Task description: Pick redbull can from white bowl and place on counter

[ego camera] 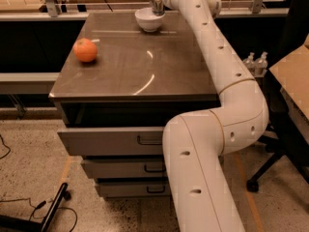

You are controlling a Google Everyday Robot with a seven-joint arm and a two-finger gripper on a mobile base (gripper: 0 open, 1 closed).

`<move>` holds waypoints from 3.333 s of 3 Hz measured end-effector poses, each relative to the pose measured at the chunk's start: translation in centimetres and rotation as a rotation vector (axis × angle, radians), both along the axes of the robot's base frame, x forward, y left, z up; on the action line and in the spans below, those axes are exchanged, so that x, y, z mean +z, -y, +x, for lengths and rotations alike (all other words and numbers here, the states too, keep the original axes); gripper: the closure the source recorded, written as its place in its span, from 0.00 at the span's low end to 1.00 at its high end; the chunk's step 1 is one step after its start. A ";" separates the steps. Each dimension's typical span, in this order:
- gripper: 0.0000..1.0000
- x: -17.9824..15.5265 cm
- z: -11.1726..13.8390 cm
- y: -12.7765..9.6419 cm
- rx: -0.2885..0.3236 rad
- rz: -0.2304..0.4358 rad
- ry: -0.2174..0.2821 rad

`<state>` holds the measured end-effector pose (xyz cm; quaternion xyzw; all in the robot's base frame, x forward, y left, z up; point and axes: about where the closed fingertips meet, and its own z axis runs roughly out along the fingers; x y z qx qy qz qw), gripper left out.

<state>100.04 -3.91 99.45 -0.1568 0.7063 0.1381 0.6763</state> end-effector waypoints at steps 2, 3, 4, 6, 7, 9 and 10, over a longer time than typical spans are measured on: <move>1.00 3.0 -2.4 5.5 -0.045 -0.041 -0.036; 1.00 2.8 -3.0 7.4 -0.062 -0.041 -0.067; 1.00 2.0 -3.6 8.1 -0.053 -0.027 -0.105; 1.00 15.8 -11.7 11.9 -0.082 0.088 0.148; 1.00 24.9 -21.1 16.6 -0.141 0.157 0.324; 1.00 25.8 -24.1 16.6 -0.139 0.174 0.344; 1.00 24.7 -23.7 14.9 -0.101 0.141 0.324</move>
Offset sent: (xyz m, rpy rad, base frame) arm -0.1025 -0.0808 0.0149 -0.0571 0.0643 -0.0934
